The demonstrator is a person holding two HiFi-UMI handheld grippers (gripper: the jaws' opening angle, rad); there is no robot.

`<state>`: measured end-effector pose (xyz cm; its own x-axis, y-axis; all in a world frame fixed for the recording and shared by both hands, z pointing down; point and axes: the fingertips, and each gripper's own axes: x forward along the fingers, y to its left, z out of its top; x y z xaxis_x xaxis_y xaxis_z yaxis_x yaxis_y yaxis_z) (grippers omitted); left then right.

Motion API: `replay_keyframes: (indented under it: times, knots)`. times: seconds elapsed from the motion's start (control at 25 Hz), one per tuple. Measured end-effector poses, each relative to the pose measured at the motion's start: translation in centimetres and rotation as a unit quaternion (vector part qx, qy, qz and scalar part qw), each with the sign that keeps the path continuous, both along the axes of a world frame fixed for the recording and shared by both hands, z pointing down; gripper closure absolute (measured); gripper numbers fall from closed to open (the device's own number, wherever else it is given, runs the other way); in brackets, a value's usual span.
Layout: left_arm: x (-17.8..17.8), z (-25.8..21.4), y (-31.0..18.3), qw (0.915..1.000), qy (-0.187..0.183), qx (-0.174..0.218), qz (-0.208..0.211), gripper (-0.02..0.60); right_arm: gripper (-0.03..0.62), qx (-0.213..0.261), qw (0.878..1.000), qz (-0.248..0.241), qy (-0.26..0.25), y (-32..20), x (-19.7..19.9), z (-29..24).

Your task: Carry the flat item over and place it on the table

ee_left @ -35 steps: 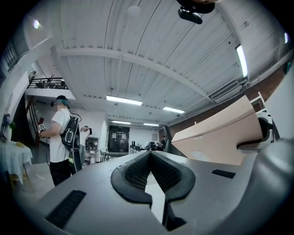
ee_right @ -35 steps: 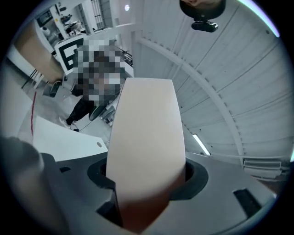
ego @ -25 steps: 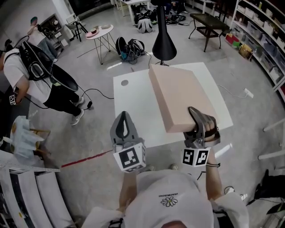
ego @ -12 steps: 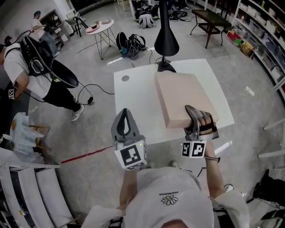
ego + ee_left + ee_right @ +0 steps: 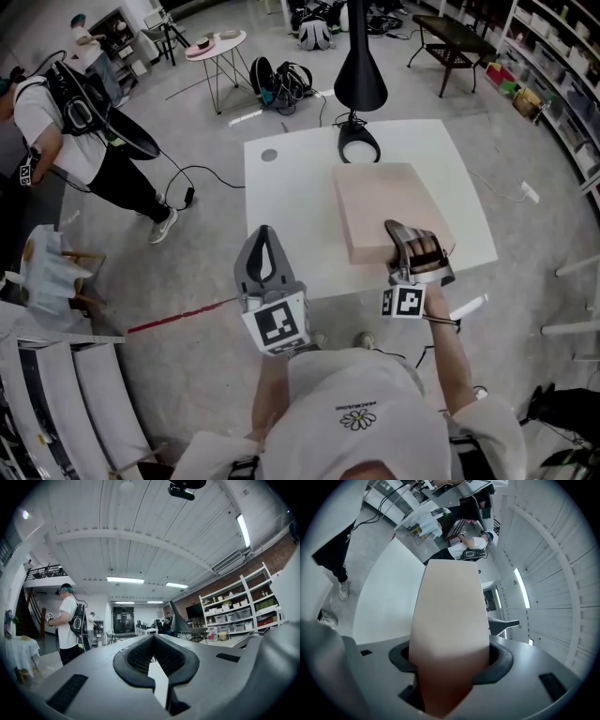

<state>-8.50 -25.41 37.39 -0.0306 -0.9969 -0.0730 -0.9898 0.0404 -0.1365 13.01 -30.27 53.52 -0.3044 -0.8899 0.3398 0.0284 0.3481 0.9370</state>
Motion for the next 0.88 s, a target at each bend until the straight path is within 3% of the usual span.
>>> replay_keyframes:
  times: [0.44,0.88]
  knots:
    - [-0.8,0.9,0.1,0.9998,-0.005,-0.016,-0.009,0.568,0.321,-0.010,0.999,-0.005,0.040,-0.3,-0.5,3.4]
    - [0.2,0.7,0.3,0.9999,0.008,-0.009,0.000,0.568,0.321,-0.026,0.999,-0.006,0.035,-1.0,0.1,4.7]
